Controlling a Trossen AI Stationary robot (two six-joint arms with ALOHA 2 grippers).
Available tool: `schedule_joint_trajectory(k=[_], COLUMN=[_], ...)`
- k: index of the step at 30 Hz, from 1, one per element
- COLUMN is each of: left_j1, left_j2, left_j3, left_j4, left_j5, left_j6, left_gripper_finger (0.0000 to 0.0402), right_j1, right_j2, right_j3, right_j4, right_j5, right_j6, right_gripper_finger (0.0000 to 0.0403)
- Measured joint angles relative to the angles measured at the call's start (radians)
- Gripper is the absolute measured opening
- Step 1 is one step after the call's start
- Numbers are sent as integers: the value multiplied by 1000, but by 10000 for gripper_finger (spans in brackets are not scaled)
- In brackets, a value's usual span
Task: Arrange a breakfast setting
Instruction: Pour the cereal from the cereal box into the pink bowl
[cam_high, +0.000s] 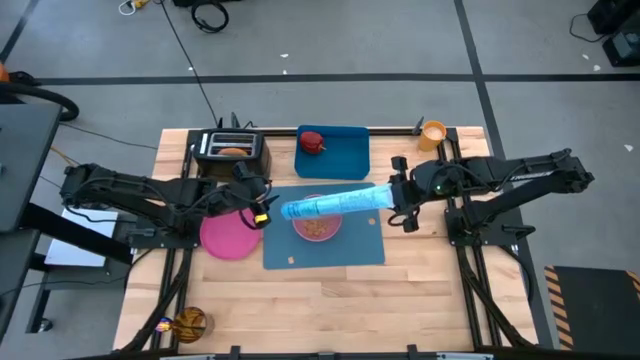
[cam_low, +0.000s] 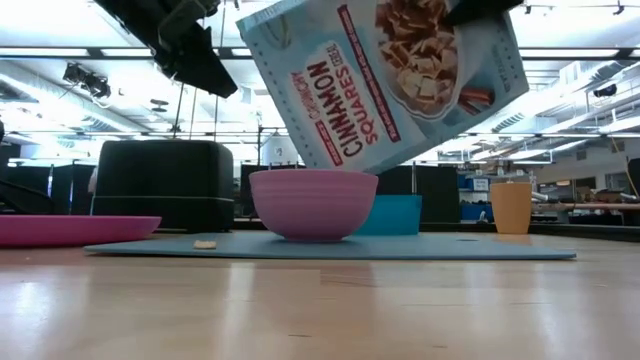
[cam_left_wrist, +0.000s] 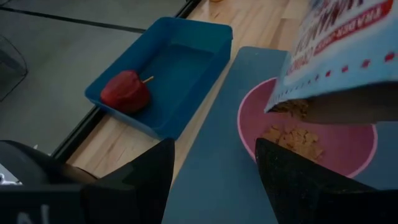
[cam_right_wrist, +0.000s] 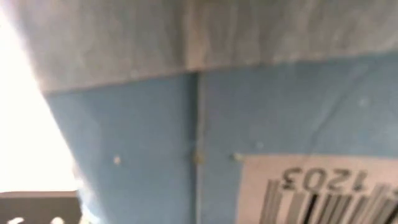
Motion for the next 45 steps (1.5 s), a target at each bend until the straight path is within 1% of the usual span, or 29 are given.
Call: schedule_joint_trajectory(k=[3, 6, 8, 11, 13, 16, 18, 19, 21, 24, 26, 28, 29, 31, 32, 34, 36, 40, 43, 45], left_j1=[0, 0, 1, 1, 0, 0, 0, 0, 0, 0, 0, 0, 0, 0, 0, 0, 0, 0, -1, -2], left_j2=[0, 0, 0, 0, 0, 0, 0, 0, 0, 0, 0, 0, 0, 0, 0, 0, 0, 1, 1, 1], left_j3=[0, 0, 0, 0, 0, 0, 0, 0, 0, 0, 0, 0, 0, 0, 0, 0, 0, 0, 0, 0], left_j4=[0, 0, 2, 5, 5, 5, 5, 5, 6, 6, 5, 5, 6, 5, 6, 6, 6, 6, 2, 2], left_j5=[0, 0, 0, 0, 0, 0, 0, 0, 0, 0, 0, 0, 0, 0, 0, 0, 0, 0, 1, 0], left_j6=[-6, -10, -10, -10, -10, -10, -11, -11, -12, -12, -12, -12, -12, -13, -13, -13, -13, -13, -14, -14], left_gripper_finger=[233, 233, 233, 233, 233, 233, 233, 233, 233, 233, 233, 233, 233, 233, 233, 233, 233, 233, 233, 233], right_j1=[1, 0, -2, -8, -9, -12, -13, -17, -19, -13, -13, -13, -13, -12, -10, -9, -11, -2, 8, 13], right_j2=[0, 0, 0, 0, 0, 0, 0, 0, 1, 5, 3, 4, 4, 8, 9, 9, 8, 7, 5, 5], right_j3=[0, 0, 0, 0, 0, 1, 1, 0, 0, 0, 0, 2, 7, 19, 27, 32, 33, 33, 34, 40], right_j4=[3, 21, 17, 24, 18, 36, 12, 12, 15, -3, 3, -5, -9, -5, -23, -52, -40, -51, -43, -76], right_j5=[30, -11, 26, -18, 14, -50, 3, 1, -44, 4, -17, 10, 7, -42, -37, 5, -30, -7, -28, 40], right_j6=[-17, -32, -36, -33, -24, -25, -15, -2, 1, 10, 6, 9, 23, 22, 19, 37, 43, 49, 47, 48], right_gripper_finger=[151, 151, 151, 151, 151, 151, 151, 151, 151, 151, 151, 151, 151, 151, 151, 151, 151, 151, 151, 151])
